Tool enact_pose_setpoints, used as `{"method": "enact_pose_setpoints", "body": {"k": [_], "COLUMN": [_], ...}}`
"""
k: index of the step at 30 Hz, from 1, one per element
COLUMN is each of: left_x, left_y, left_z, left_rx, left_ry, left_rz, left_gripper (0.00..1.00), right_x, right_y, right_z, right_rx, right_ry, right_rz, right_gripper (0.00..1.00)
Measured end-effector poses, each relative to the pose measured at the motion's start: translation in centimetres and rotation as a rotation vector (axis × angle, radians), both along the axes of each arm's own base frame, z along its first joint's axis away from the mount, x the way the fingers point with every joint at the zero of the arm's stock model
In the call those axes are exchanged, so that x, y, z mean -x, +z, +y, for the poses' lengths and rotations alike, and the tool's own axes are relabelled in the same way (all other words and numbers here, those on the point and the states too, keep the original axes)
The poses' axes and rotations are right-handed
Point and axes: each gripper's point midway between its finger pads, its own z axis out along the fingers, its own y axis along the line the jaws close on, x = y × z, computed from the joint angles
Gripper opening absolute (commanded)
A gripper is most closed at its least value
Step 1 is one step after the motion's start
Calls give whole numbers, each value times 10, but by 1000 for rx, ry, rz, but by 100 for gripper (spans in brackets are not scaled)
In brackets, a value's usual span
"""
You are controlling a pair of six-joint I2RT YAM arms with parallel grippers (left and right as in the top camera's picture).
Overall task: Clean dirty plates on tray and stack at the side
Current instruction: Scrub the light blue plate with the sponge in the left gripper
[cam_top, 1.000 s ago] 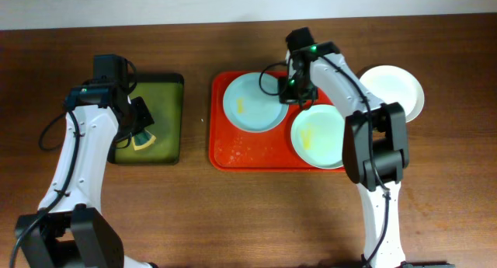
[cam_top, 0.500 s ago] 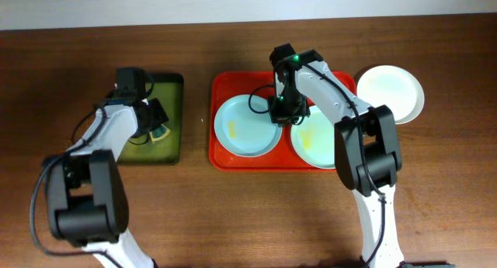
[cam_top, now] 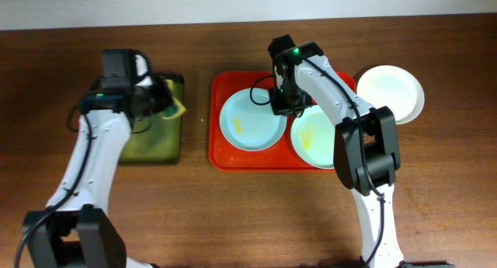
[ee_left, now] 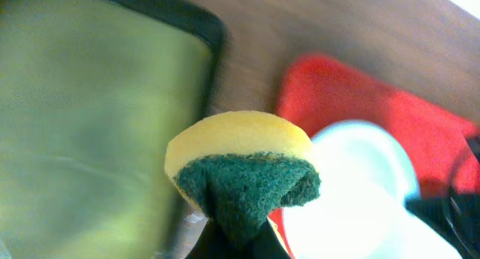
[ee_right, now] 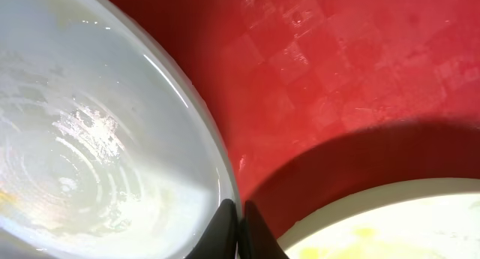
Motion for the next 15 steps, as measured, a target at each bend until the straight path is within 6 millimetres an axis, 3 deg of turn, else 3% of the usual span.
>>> {"method": "enact_pose_setpoints", "body": {"k": [4,7,10,12,15], "left_x": [8,1,-2,-2,-9], "left_y": [-4,-16,-49,-80,-105], "left_z": [-82,-127,-157,-161,-163], "left_rx": [18,10,2,-4,-1], "left_ry": [-151,-208,-255,-242,-226], "left_rz": [-11,-50,-26,33,53], "left_gripper": [0,0,0,0,0], "right_x": [-1,-2,4,4,4], "right_y": [0,-1,-10,-16,-17], "right_z": [-1,3,5,7,9], "right_rx": [5,-13,-31,-48,-67], "right_ry": [1,1,0,1,-1], "right_rz": [-5,-9,15,14,12], "right_gripper": [4,4,4,4,4]}}
